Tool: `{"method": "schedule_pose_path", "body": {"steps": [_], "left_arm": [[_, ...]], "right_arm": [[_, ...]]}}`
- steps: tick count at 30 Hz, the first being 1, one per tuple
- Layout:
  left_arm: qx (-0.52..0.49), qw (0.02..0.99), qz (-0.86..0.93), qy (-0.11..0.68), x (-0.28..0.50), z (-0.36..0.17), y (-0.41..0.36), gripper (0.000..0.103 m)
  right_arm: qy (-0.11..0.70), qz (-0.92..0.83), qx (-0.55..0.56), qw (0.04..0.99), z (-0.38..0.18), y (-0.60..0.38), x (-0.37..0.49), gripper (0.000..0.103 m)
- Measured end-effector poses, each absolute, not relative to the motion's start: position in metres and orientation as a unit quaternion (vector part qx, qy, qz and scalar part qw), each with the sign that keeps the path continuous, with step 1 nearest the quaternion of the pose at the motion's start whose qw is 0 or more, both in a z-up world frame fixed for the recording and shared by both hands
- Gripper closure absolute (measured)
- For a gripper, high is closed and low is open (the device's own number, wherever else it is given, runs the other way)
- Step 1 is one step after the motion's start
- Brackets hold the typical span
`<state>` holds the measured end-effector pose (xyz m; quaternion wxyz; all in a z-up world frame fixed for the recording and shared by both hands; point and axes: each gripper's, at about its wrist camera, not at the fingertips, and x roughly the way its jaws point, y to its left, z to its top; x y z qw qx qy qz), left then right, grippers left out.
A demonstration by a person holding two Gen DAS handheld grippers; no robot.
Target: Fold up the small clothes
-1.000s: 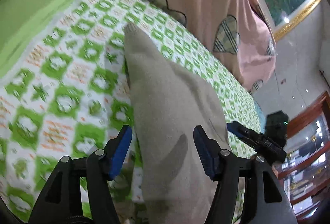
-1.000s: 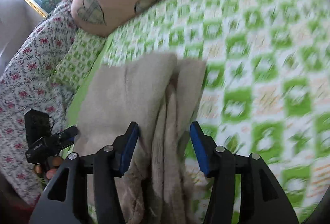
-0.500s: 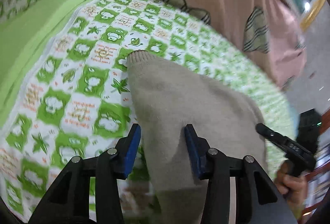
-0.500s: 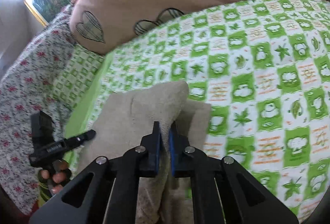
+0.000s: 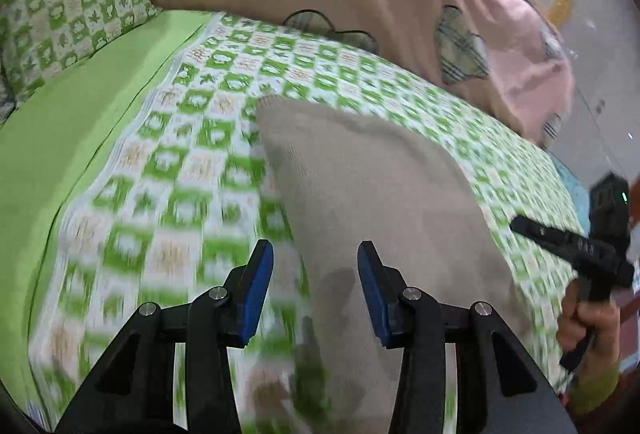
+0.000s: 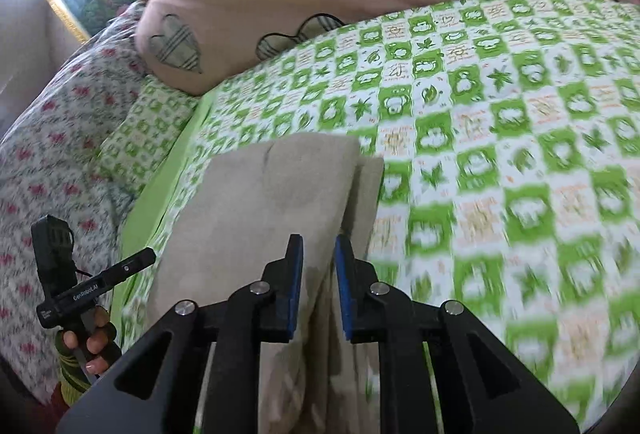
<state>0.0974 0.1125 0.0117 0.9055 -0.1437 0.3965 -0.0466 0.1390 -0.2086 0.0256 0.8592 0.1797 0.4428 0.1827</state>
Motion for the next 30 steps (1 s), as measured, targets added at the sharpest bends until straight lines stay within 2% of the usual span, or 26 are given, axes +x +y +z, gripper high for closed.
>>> {"method": "schedule_pose_path", "body": {"steps": [4, 6, 11, 17, 18, 19, 20, 22, 26, 30], "left_arm": [[-0.126, 0.904, -0.063, 0.403, 0.037, -0.001, 0.097, 0.058], [-0.146, 0.895, -0.08, 0.413, 0.019, -0.01, 0.093, 0.058], [-0.111, 0.9, -0.073, 0.416, -0.001, -0.028, 0.074, 0.057], [-0.089, 0.901, -0.034, 0.423, 0.014, -0.046, 0.064, 0.059], [-0.097, 0.9, -0.022, 0.424, 0.017, -0.048, 0.065, 0.061], [-0.108, 0.898, -0.019, 0.426, 0.02, -0.05, 0.067, 0.071], [-0.114, 0.897, -0.02, 0.427, 0.023, -0.051, 0.069, 0.08], [-0.113, 0.9, -0.008, 0.422, 0.021, -0.046, 0.065, 0.086], [-0.09, 0.899, 0.013, 0.429, 0.019, -0.045, 0.051, 0.091], [-0.1, 0.892, 0.016, 0.44, 0.018, -0.049, 0.051, 0.092]], "right_arm": [[0.445, 0.204, 0.185, 0.852, 0.022, -0.211, 0.09, 0.068], [0.449, 0.208, 0.19, 0.848, 0.016, -0.21, 0.074, 0.066], [0.459, 0.227, 0.184, 0.839, 0.002, -0.196, 0.055, 0.065], [0.46, 0.231, 0.166, 0.841, -0.008, -0.182, 0.056, 0.065], [0.463, 0.229, 0.163, 0.841, -0.011, -0.179, 0.056, 0.071], [0.466, 0.229, 0.161, 0.839, -0.013, -0.177, 0.058, 0.098], [0.468, 0.225, 0.16, 0.84, -0.013, -0.177, 0.059, 0.097], [0.446, 0.228, 0.164, 0.85, 0.002, -0.182, 0.057, 0.097], [0.409, 0.225, 0.119, 0.877, 0.036, -0.189, 0.051, 0.097], [0.448, 0.191, 0.083, 0.869, 0.009, -0.193, 0.06, 0.097]]}}
